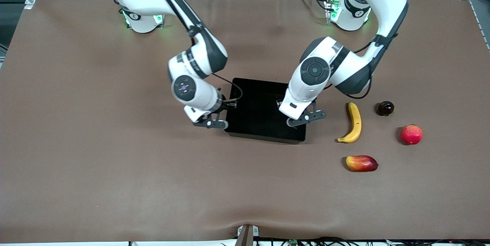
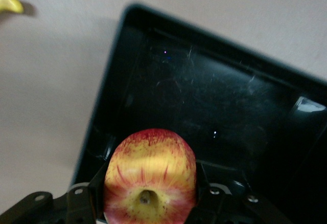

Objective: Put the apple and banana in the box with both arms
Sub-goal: 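Open the left gripper over the box while the right gripper withdraws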

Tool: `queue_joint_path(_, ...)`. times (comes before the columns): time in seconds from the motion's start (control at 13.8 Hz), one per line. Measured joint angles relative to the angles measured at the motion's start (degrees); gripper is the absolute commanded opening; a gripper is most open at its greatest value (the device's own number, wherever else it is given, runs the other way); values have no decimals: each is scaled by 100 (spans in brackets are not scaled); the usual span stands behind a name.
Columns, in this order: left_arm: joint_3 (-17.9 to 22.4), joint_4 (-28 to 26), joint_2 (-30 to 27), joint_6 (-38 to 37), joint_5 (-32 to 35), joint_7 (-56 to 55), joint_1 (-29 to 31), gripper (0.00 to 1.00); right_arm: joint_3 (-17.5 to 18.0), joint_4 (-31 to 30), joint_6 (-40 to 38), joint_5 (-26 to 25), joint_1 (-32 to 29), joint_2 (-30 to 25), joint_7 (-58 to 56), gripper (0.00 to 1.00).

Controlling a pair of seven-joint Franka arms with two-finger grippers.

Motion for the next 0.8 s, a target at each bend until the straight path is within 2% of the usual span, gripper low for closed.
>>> queue_joint_path(0.22, 2, -167, 352, 173, 36, -124, -192, 0, -297, 1026, -1671, -39, -516, -274, -6, 100)
queue_joint_path(0.36, 4, -185, 648, 257, 248, -144, -239, 0, -511, 1581, -2378, -98, -820, -340, -42, 100)
queue_joint_path(0.58, 12, -184, 971, 509, 311, -144, -243, 2, -581, 2150, -3116, -208, -1293, -338, -57, 100)
queue_joint_path(0.65, 12, -182, 1022, 562, 311, -144, -248, 46, -593, 2317, -3260, -315, -1474, -346, -57, 100)
queue_joint_path(0.8, 18, -168, 1051, 602, 311, -144, -247, 100, -611, 2547, -3385, -709, -1891, -477, -259, 100)
